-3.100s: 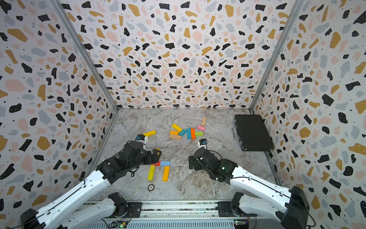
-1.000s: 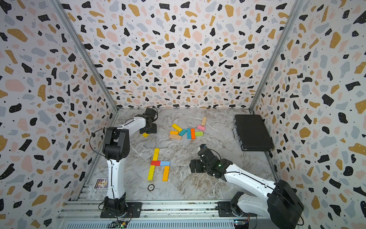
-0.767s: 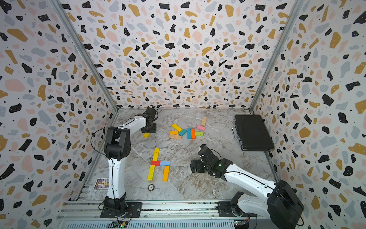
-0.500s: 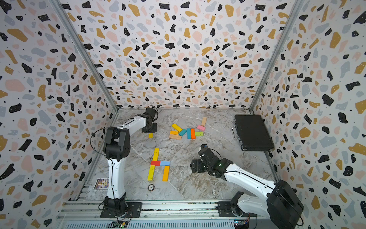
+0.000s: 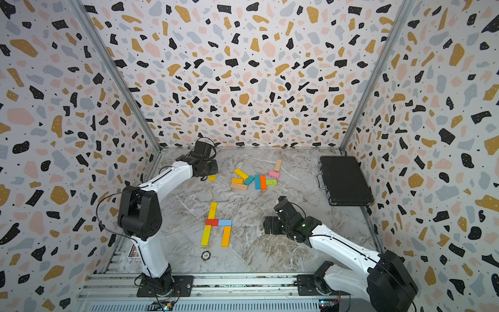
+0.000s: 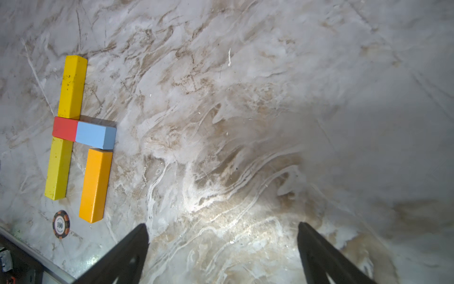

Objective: Assemble the letter h with building blocks
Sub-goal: Pick up the building block from the center of the board, then place the building block at the center of the board.

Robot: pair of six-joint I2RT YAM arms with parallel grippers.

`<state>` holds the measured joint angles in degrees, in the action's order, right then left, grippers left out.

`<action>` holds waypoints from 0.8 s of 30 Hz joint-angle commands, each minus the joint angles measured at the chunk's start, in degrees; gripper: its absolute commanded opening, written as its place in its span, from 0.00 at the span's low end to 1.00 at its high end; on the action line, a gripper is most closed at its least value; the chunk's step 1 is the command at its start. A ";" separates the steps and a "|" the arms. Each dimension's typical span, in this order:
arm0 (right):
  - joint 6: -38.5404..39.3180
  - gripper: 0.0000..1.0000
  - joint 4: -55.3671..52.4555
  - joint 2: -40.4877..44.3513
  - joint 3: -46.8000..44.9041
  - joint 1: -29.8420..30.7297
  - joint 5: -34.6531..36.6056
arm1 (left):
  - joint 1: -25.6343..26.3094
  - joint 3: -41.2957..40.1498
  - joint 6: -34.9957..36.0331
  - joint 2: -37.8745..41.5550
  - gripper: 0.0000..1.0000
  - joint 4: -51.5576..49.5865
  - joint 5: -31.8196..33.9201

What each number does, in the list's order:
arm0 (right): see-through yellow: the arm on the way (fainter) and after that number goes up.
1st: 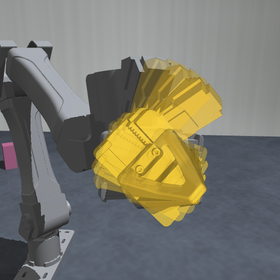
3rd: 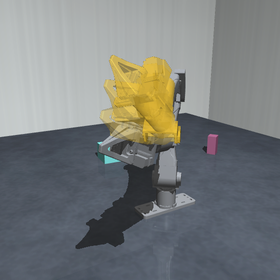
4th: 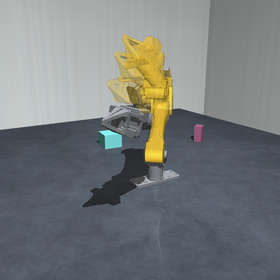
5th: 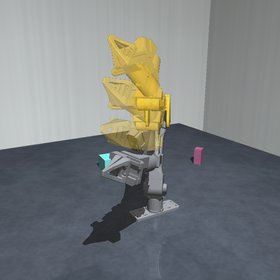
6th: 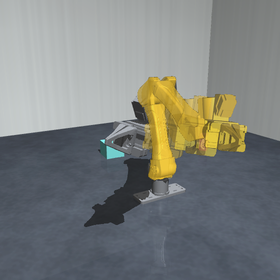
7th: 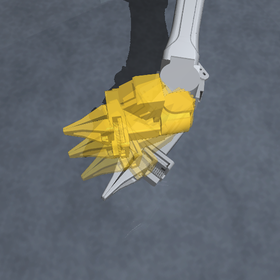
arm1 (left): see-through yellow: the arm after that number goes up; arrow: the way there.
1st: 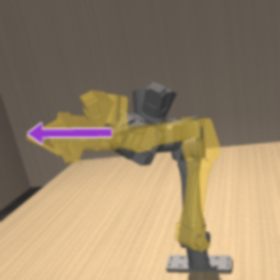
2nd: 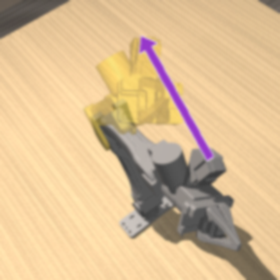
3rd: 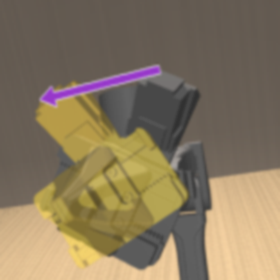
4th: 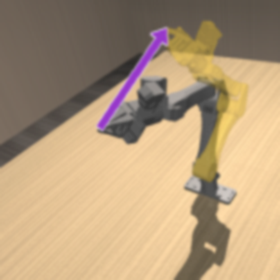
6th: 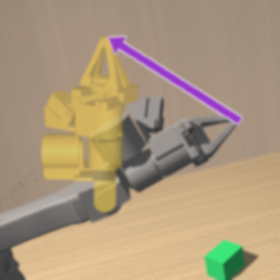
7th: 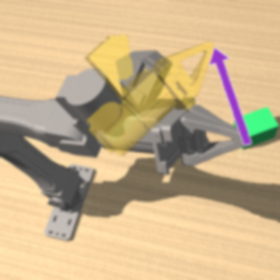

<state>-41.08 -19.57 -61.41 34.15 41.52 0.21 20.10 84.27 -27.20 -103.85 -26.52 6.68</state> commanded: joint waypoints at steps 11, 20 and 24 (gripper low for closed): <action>1.24 0.96 -7.24 10.06 -5.30 -4.32 3.28 | 23.03 -18.28 -10.47 8.45 0.25 10.26 2.63; 1.22 0.97 -9.77 14.64 -6.68 -5.36 3.57 | 27.08 -16.27 -12.33 0.88 0.24 10.00 2.08; 1.10 0.97 -10.46 14.99 -6.89 -5.57 3.70 | 27.32 -14.56 -13.78 -1.68 0.23 9.66 3.20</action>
<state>-40.42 -27.62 -47.18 27.59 36.25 3.05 47.33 66.96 -39.11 -104.86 -17.91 8.32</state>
